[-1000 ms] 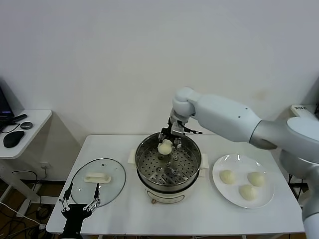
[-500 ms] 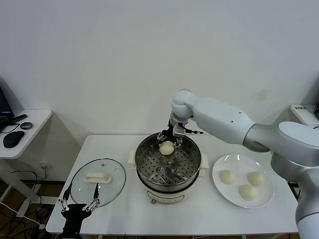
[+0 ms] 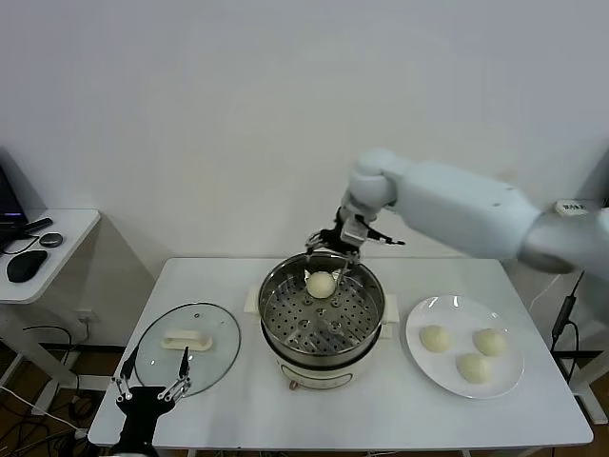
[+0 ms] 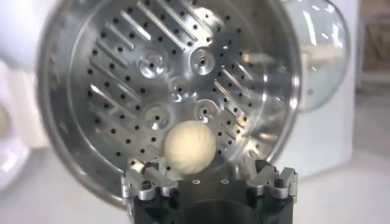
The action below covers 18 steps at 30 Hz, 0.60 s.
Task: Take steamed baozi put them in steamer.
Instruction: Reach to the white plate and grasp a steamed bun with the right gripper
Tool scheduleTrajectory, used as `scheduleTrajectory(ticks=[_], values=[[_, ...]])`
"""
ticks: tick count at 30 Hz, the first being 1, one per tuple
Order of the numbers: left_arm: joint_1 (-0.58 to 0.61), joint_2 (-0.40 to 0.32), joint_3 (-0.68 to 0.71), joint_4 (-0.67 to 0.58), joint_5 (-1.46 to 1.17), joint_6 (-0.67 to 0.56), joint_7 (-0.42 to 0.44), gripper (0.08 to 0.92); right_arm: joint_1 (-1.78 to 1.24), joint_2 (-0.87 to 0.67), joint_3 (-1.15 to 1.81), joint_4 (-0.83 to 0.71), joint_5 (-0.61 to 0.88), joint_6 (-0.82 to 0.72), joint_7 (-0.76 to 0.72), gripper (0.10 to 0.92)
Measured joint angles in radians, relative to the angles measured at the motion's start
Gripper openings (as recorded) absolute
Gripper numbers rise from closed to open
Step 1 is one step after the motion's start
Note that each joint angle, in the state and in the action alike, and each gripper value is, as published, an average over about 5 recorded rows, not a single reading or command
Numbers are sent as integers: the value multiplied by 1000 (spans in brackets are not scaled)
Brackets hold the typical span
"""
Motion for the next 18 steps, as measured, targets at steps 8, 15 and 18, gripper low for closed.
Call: scheduleTrajectory(ticks=[8, 15, 18], values=[[-13, 19, 9, -11, -9, 4, 3, 823, 59, -264, -41, 195, 98, -363, -8, 823], [-21, 25, 18, -10, -8, 4, 5, 823, -67, -451, 46, 258, 84, -547, -23, 823], [-27, 26, 17, -6, -7, 6, 6, 823, -162, -498, 115, 258, 59, -580, -26, 823]])
